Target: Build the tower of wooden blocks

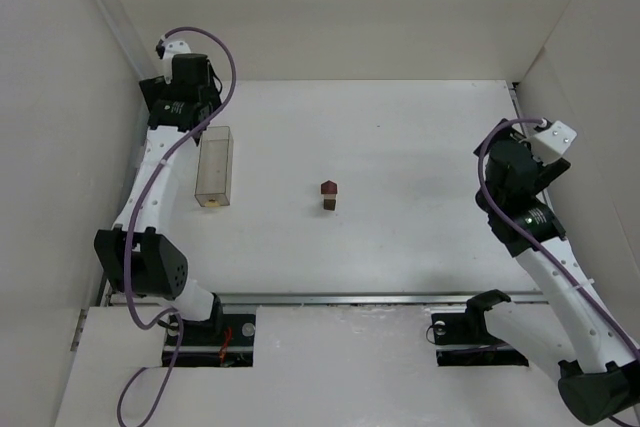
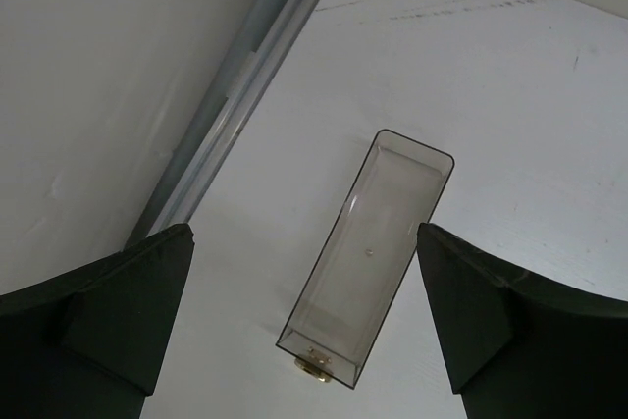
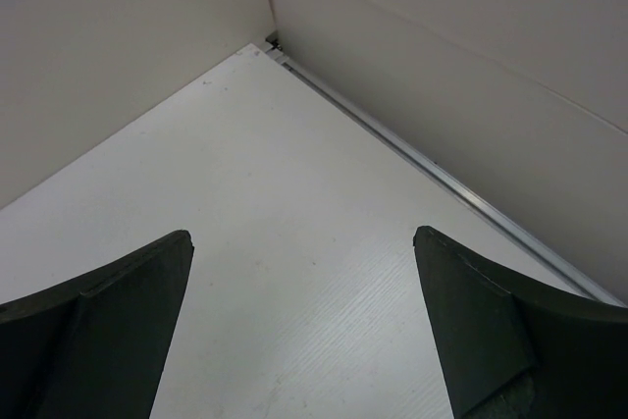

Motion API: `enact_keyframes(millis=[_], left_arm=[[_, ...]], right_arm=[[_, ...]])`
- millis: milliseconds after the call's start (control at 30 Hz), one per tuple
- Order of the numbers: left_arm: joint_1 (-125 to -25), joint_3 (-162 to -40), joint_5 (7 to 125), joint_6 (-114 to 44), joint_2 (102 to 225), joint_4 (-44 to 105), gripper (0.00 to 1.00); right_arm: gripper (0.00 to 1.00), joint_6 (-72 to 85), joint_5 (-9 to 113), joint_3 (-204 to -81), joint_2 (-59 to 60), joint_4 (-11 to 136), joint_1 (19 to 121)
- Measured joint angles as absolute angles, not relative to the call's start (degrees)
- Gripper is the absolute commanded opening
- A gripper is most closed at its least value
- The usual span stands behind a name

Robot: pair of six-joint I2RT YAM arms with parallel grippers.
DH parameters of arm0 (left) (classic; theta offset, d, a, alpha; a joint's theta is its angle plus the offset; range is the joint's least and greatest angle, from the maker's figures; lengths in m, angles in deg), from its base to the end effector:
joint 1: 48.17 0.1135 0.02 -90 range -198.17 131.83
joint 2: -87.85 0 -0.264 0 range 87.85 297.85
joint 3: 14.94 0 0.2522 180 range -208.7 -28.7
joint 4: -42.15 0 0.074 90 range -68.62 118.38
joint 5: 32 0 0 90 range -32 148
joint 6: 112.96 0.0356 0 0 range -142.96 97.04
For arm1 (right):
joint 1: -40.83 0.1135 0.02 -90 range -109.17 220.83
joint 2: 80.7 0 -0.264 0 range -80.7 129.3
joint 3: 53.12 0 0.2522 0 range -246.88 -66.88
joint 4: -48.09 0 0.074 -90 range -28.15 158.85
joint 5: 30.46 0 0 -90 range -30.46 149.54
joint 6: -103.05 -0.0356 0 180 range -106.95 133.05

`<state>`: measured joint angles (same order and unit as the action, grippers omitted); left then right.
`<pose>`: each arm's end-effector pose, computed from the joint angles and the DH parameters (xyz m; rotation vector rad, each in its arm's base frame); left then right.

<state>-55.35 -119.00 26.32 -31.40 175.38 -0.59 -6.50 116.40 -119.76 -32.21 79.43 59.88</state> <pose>0.3436 -0.0244 0.4029 -0.3649 1.9417 0.3824 0.1758 0.0292 0.3684 0.6817 1.5696 -0.3915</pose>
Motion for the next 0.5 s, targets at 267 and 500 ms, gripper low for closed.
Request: enact_keyframes(millis=[267, 500], left_arm=[[-54.56, -118.39, 26.45, -33.0, 172.77, -0.43, 0.96], [-54.56, -118.32, 26.43, -33.11, 172.62, -0.35, 0.96]], right_arm=[[1.0, -8.4, 118.74, -119.76, -32.21, 79.85, 59.88], [1.0, -9.25, 118.67, -119.76, -32.37, 79.85, 59.88]])
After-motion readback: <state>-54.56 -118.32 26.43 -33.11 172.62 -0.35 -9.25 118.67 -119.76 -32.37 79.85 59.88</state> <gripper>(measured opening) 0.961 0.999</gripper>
